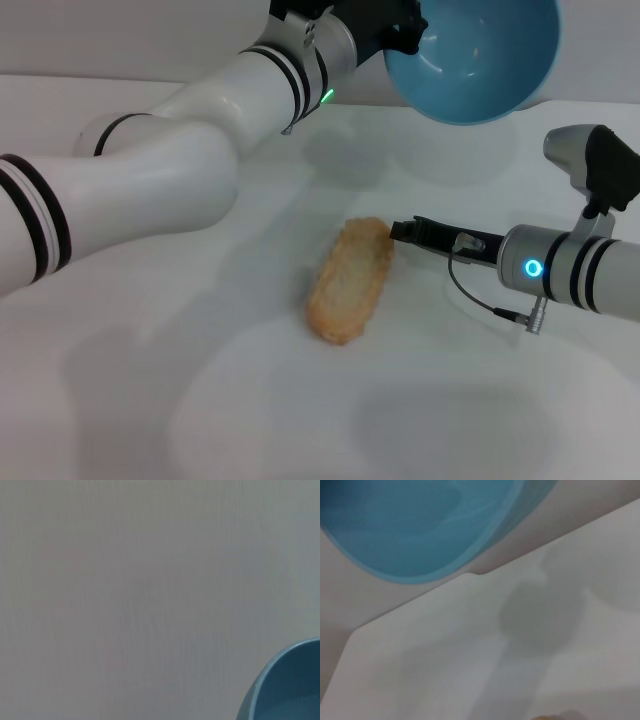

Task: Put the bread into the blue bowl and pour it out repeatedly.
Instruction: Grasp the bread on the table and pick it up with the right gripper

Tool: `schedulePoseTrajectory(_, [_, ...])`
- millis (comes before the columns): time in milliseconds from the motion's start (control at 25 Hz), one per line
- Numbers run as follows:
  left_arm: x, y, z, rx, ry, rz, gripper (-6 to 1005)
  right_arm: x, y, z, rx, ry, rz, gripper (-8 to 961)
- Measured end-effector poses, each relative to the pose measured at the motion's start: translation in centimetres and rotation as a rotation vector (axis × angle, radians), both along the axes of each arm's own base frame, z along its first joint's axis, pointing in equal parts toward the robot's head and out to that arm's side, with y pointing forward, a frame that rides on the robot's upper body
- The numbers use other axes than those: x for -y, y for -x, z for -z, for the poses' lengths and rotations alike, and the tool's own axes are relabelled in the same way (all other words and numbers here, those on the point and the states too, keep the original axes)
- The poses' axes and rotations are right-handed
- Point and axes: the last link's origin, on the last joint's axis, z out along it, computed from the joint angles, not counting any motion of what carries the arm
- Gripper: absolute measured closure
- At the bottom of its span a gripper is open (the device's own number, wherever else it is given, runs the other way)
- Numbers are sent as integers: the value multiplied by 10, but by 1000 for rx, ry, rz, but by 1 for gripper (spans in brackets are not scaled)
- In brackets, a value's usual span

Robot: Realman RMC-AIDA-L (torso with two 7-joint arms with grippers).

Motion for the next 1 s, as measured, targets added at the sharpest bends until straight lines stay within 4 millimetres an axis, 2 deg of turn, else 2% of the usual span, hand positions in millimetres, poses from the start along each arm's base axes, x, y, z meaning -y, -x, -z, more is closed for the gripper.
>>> schedulePoseTrajectory(240, [0, 1, -1, -2, -1, -2, 1000, -1, 2, -2, -11, -6, -25, 955])
schedulePoseTrajectory(600, [0, 3, -1, -2, -1, -6, 1001, 6, 5, -4, -74, 11, -58, 950])
schedulePoseTrajectory(800, [1, 3, 0, -3, 1, -6, 1001, 15, 2, 1, -65, 42, -59, 944])
schedulePoseTrajectory(1000, [1, 2, 1, -2, 2, -2, 1001, 14, 7, 12, -13, 65, -31, 748])
